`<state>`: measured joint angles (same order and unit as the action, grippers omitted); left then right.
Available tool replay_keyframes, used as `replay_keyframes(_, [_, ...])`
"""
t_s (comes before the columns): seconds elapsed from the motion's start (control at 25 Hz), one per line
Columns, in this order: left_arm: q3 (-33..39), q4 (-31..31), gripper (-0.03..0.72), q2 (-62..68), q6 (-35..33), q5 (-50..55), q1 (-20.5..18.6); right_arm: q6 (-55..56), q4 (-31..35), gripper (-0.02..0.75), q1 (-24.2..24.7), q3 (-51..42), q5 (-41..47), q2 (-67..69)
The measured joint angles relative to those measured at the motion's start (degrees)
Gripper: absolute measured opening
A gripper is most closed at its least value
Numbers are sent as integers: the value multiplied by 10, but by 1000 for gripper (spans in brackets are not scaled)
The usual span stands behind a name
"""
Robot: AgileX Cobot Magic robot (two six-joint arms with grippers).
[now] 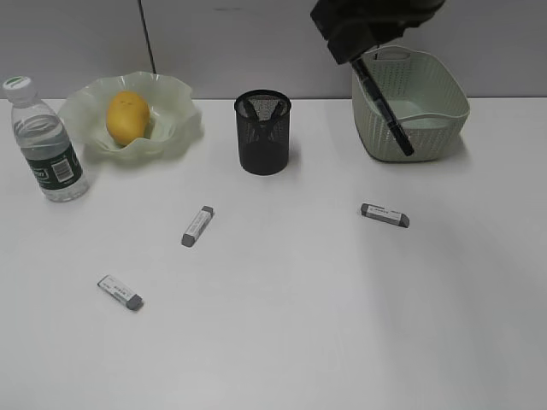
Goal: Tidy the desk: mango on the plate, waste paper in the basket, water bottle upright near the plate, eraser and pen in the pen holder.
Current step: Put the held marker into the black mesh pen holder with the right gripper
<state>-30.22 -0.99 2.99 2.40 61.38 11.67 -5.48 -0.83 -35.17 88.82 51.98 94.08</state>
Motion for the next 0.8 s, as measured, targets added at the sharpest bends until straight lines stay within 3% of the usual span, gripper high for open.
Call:
replay_keyframes(0.2, [0,0,449,0,0,0,0,40,-1,143,0,-173,-236,-76])
replay_keyframes(0.36, [0,0,449,0,0,0,0,51,-1,143,0,-251,-434,-71])
replay_keyframes(0.8, [0,0,442,0,0,0,0,32,19,143,0,-265,-862,98])
